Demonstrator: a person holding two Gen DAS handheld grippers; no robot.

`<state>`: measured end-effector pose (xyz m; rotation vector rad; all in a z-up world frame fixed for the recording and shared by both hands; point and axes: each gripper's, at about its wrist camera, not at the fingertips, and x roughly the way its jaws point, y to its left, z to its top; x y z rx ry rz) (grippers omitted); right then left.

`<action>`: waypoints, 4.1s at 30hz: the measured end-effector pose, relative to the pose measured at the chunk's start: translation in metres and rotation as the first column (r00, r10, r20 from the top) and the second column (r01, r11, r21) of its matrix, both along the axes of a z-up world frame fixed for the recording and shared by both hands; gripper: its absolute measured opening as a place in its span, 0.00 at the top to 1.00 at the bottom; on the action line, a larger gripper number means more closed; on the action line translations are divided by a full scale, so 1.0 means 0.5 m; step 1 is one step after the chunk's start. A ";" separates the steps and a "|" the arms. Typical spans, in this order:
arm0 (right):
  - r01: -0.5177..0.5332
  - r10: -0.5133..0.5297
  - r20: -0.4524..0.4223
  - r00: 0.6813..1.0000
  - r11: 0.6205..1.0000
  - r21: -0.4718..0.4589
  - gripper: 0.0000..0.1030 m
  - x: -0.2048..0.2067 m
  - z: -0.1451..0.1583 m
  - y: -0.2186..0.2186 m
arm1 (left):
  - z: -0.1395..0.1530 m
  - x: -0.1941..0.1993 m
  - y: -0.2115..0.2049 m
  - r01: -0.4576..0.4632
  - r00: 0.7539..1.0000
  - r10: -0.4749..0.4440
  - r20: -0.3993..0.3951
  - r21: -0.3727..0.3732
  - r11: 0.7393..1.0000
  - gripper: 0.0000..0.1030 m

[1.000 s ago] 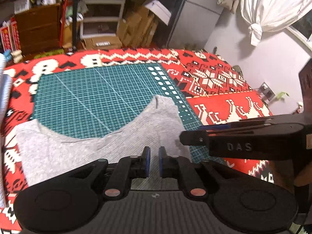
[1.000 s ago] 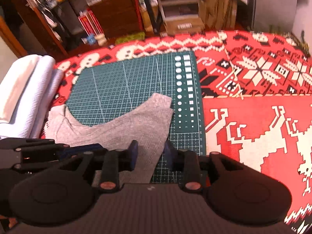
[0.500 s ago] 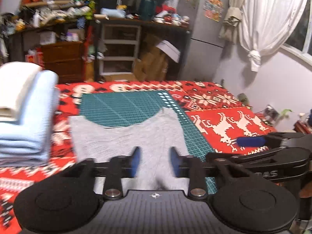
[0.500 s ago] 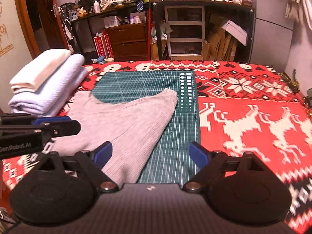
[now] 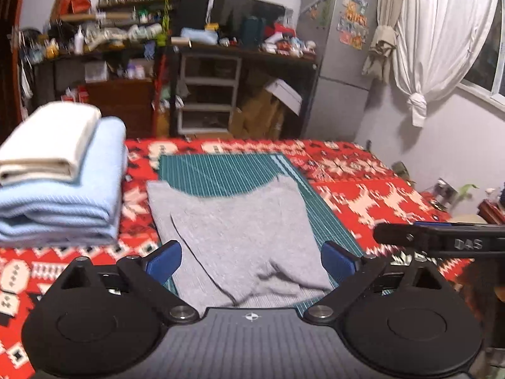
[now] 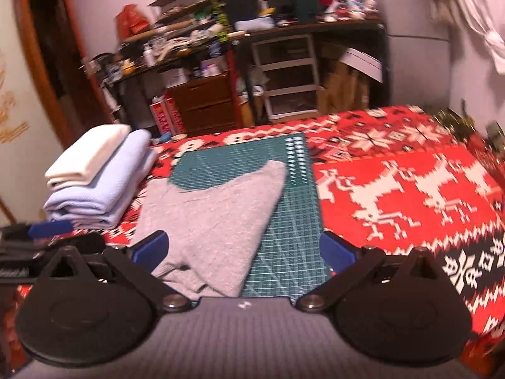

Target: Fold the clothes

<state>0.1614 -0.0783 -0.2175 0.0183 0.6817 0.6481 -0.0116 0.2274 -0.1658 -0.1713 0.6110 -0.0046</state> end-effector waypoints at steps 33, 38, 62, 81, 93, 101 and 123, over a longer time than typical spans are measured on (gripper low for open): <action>0.011 -0.007 -0.086 0.996 0.999 0.042 0.88 0.017 -0.160 0.008 | -0.161 -0.008 0.088 -0.076 0.996 0.066 -0.065 -0.153 0.985 0.91; 0.052 -0.046 -0.128 0.991 0.998 0.044 0.84 0.053 -0.161 0.014 | -0.173 0.013 0.112 -0.160 0.983 0.140 -0.120 -0.168 0.973 0.81; -0.017 0.015 -0.213 0.977 1.000 -0.011 0.96 -0.034 -0.148 -0.032 | -0.152 -0.077 0.066 -0.136 0.978 0.107 -0.179 -0.155 0.979 0.93; -0.042 0.039 -0.090 0.995 0.999 -0.030 0.93 -0.019 -0.155 -0.014 | -0.168 -0.057 0.035 -0.061 0.990 0.049 -0.132 -0.089 0.994 0.93; -0.023 0.024 -0.096 0.995 1.000 0.017 0.93 0.017 -0.130 -0.026 | -0.120 -0.026 0.062 -0.068 0.996 0.059 -0.069 -0.141 0.988 0.93; -0.024 0.020 -0.109 0.994 0.999 -0.035 0.93 0.062 -0.158 0.026 | -0.163 0.037 0.054 -0.039 0.993 0.023 -0.117 -0.132 0.990 0.93; 0.006 -0.007 -0.067 0.998 1.000 -0.010 0.93 0.137 -0.161 0.049 | -0.174 0.123 0.079 -0.069 0.996 0.063 -0.059 -0.106 0.992 0.92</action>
